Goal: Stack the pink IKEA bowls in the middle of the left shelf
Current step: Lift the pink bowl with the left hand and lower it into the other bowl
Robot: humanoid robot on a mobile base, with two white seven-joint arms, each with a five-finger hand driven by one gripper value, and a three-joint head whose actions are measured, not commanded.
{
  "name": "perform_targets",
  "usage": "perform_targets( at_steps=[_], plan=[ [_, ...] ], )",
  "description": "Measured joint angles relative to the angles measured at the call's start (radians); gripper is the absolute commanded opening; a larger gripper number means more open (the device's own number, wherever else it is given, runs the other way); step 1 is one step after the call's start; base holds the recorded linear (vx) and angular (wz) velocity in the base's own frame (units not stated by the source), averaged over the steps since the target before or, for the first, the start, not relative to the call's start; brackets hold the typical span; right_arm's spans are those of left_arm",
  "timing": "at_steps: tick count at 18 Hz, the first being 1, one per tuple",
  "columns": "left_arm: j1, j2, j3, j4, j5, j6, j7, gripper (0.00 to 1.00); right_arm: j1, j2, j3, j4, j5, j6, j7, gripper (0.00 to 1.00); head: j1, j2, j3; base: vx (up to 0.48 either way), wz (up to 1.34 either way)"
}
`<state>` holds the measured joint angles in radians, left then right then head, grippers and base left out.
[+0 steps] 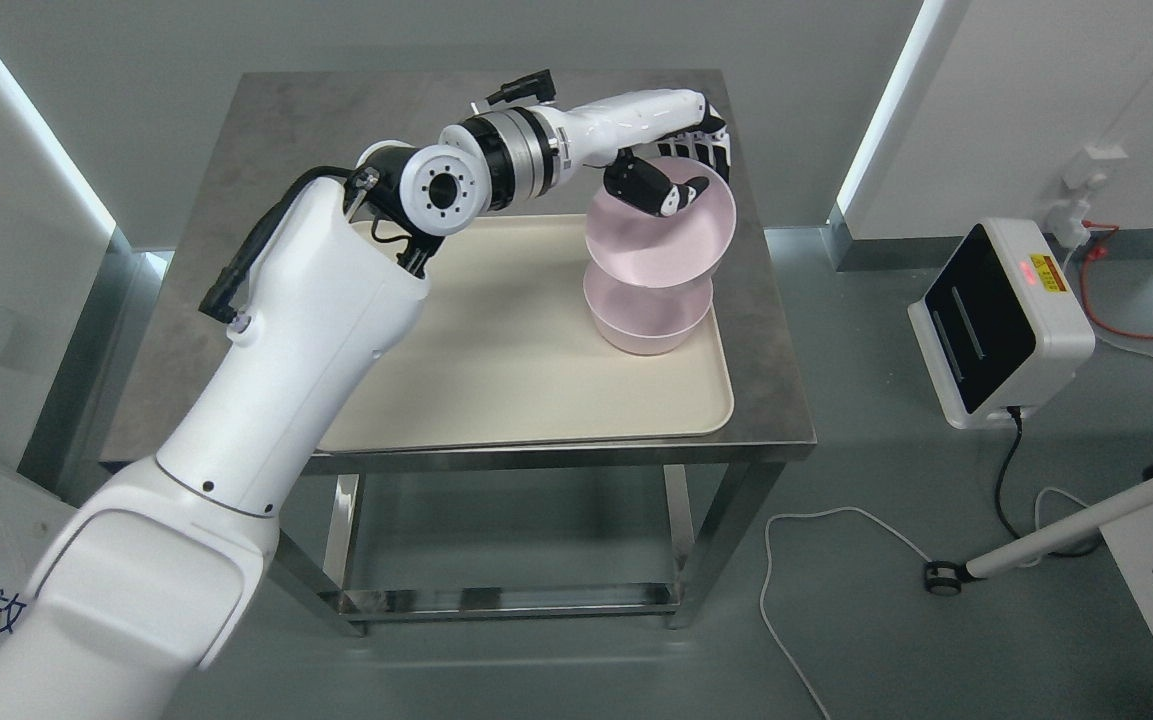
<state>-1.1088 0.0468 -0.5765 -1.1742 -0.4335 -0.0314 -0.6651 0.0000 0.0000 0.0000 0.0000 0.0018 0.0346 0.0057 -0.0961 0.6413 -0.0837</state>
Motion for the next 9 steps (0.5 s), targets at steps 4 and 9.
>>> perform_targets(
  at_steps=[4,9],
  plan=[
    [-0.02,-0.014,-0.075,0.025,-0.007,0.003,-0.007,0.01,0.0,0.0,0.0,0.0,-0.001,0.0,0.0,1.0,0.0,0.0,0.0,0.0,0.0],
    [-0.037,-0.027,-0.118,0.055,-0.027,-0.006,-0.028,0.01,0.0,0.0,0.0,0.0,-0.001,0.0,0.0,1.0,0.0,0.0,0.0,0.0,0.0]
  ],
)
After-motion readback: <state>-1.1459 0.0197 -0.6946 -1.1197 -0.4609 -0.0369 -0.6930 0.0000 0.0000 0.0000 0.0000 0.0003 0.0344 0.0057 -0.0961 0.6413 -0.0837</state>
